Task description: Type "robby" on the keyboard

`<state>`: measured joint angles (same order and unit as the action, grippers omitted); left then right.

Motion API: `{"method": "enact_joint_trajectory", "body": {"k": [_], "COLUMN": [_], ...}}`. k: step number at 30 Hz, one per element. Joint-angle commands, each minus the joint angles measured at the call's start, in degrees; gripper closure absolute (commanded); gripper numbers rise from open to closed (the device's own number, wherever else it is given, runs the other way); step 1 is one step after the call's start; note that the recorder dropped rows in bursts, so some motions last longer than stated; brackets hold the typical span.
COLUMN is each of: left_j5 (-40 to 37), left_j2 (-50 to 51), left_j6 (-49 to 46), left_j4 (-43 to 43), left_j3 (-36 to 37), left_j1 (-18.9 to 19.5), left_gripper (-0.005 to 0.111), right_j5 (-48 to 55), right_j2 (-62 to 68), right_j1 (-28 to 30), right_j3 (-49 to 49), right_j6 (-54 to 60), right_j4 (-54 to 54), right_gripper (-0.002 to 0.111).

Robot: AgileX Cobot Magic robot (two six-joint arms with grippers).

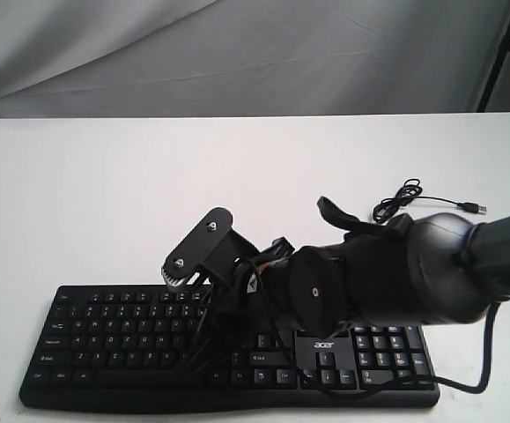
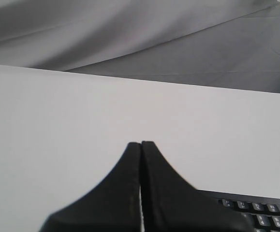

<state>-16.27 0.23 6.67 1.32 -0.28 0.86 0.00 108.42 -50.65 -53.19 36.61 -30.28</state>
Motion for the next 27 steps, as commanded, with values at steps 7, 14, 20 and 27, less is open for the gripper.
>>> {"method": "enact_joint_trajectory", "body": {"k": [7,14,20,27], "left_j5": [0.14,0.14,0.14,0.14], "left_j2": [-0.23,-0.23,-0.23,-0.23], "left_j6": [0.24,0.24,0.24,0.24], "left_j4": [-0.54,-0.54,-0.54,-0.54], "left_j3": [0.28,0.28,0.28,0.28], "left_j1": [-0.20,-0.20,-0.20,-0.20], "left_gripper": [0.107,0.107,0.107,0.107], "right_j5": [-1.72,-1.30,-1.47,-1.44], "right_j2": [-0.01,0.37,1.82,1.97], "right_j1": [-0.08,-0.08,-0.23,-0.23], "right_j3": [0.08,0.08,0.08,0.08], "right_j6": [0.46,0.46,0.46,0.46], "right_j4": [0.72,0.73,0.73,0.73], "right_gripper": [0.108,0.108,0.108,0.108]}}
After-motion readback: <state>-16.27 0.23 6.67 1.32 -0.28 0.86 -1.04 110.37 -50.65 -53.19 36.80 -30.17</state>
